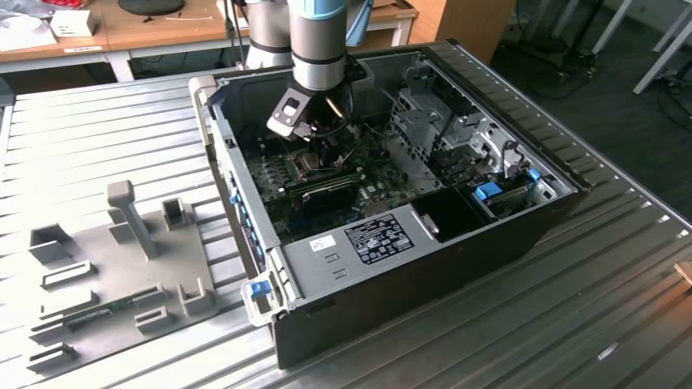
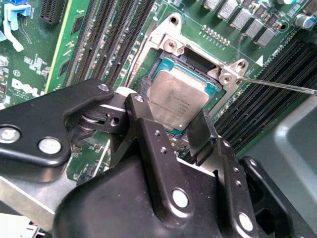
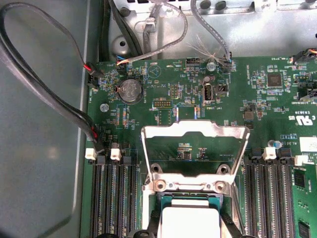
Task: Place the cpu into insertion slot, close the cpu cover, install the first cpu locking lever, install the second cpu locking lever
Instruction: 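Place the cpu into insertion slot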
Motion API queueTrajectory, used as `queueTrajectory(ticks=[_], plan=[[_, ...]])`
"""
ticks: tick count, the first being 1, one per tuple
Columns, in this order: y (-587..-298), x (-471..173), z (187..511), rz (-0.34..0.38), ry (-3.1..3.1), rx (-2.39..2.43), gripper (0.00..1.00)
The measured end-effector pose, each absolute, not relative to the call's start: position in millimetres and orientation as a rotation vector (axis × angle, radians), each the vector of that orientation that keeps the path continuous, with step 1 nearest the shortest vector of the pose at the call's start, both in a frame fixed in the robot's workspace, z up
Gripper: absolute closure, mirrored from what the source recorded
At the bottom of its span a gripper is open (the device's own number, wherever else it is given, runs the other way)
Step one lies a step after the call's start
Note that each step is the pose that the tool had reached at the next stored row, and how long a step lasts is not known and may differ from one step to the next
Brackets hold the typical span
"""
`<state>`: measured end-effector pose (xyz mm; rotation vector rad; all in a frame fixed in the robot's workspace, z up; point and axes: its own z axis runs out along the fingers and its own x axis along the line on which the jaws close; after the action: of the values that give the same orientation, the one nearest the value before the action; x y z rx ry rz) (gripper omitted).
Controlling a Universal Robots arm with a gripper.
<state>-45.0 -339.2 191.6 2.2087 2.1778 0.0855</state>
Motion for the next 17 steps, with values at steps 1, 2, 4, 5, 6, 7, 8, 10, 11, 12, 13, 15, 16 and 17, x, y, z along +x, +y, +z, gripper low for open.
queueTrajectory(ticks=[1, 2, 4, 5, 6, 7, 8, 10, 11, 12, 13, 15, 16, 17], plan=[[-339.2, -45.0, 191.6, 0.086, 2.178, 2.209, 0.46], [-339.2, -45.0, 191.6, 0.086, 2.178, 2.209, 0.46], [-339.1, -45.0, 191.5, 0.086, 2.178, 2.209, 0.46], [-339.1, -45.0, 191.5, 0.086, 2.178, 2.209, 0.45], [-339.1, -45.0, 191.5, 0.086, 2.178, 2.209, 0.39], [-339.1, -45.0, 191.5, 0.086, 2.178, 2.209, 0.39], [-339.1, -45.0, 191.5, 0.086, 2.178, 2.209, 0.39], [-339.2, -45.0, 191.6, 0.086, 2.178, 2.209, 0.33], [-339.2, -45.0, 191.6, 0.086, 2.178, 2.209, 0.33], [-339.2, -45.0, 191.6, 0.086, 2.178, 2.209, 0.33], [-339.2, -45.0, 191.9, 0.085, 2.178, 2.209, 0.33], [-339.2, -45.0, 193.8, 0.085, 2.178, 2.209, 0.33], [-339.2, -45.0, 195.0, 0.086, 2.178, 2.209, 0.33], [-339.2, -45.0, 196.4, 0.086, 2.178, 2.209, 0.33]])
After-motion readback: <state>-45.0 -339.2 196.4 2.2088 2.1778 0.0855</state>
